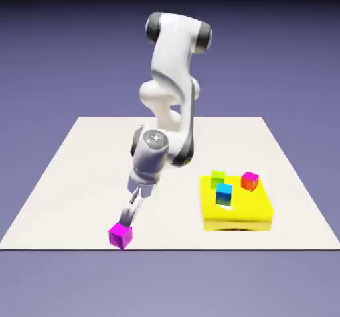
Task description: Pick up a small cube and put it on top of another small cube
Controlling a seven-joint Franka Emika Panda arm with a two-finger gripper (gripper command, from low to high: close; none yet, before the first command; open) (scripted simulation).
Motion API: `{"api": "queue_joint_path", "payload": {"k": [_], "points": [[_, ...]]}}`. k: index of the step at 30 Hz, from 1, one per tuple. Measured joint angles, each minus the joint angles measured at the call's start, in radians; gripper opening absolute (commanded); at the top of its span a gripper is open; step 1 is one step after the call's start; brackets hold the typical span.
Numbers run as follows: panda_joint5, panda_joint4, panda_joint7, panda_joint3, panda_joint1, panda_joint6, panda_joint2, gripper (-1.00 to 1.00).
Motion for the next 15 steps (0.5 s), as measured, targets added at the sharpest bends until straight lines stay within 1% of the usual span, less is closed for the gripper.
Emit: {"api": "queue_joint_path", "payload": {"k": [3,5,8,9,11,15], "points": [[-0.011,0.042,0.13,-0.036,0.024,-0.039,0.067,0.0],[-0.011,0.045,0.139,-0.038,0.026,-0.042,0.071,0.0],[0.018,0.047,0.129,0.001,-0.032,0.069,0.18,0.0],[0.026,0.047,0.126,0.013,-0.049,0.101,0.212,-1.0],[0.025,0.047,0.127,0.013,-0.049,0.102,0.212,-1.0],[-0.01,0.043,0.136,-0.04,0.031,-0.041,0.073,-1.0]]}}
